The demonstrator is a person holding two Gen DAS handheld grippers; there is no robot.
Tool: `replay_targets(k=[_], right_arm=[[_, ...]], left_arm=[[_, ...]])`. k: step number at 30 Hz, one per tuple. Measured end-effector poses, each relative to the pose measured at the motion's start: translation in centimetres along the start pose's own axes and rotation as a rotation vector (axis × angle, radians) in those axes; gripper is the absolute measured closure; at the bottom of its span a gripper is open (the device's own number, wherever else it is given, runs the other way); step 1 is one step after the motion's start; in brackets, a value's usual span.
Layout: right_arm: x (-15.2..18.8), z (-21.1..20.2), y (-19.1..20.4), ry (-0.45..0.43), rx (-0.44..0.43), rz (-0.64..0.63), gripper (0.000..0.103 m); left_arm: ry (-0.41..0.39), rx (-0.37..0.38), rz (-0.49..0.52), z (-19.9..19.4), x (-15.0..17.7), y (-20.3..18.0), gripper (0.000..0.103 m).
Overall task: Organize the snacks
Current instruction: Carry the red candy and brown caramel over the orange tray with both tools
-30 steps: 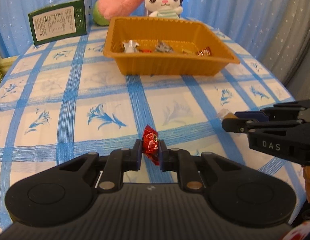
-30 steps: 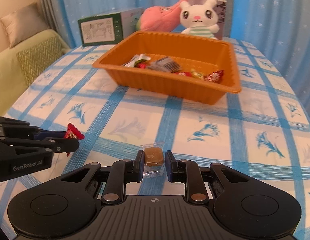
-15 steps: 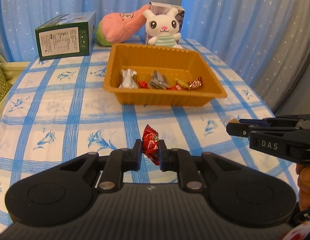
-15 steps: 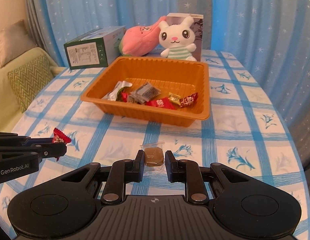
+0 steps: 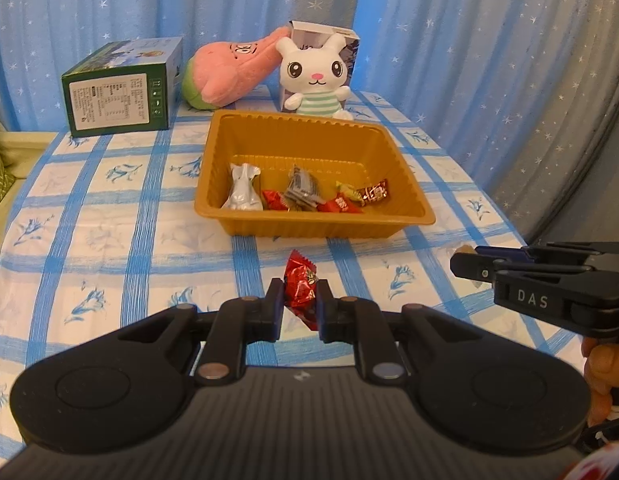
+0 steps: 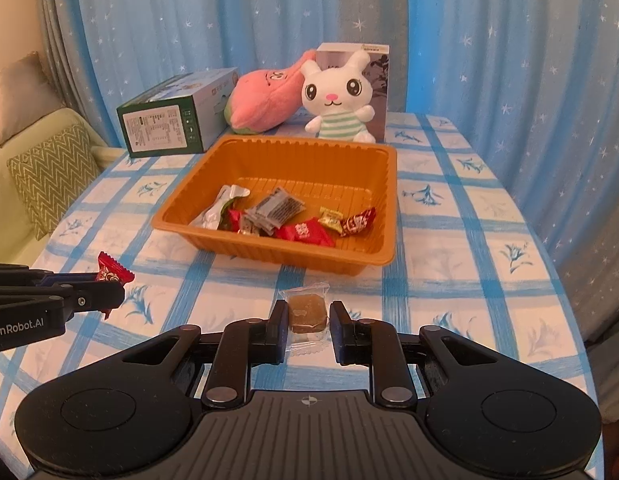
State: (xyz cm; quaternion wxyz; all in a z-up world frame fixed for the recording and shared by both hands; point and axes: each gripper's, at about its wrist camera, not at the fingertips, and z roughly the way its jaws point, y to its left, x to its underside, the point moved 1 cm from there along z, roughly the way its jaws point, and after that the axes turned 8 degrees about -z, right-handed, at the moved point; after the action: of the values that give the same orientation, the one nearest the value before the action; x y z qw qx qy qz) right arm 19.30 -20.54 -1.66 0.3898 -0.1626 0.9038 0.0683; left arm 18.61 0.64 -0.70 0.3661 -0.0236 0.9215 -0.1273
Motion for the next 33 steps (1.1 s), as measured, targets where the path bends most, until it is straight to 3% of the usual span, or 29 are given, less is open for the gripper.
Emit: replay_targets(k=[33], right_arm=[[-7.0, 5.3, -4.2, -0.01, 0.029, -0.028, 0.081]], left_arm=[[0.01, 0.004, 0.039, 6.5, -9.0, -0.1, 0.089]])
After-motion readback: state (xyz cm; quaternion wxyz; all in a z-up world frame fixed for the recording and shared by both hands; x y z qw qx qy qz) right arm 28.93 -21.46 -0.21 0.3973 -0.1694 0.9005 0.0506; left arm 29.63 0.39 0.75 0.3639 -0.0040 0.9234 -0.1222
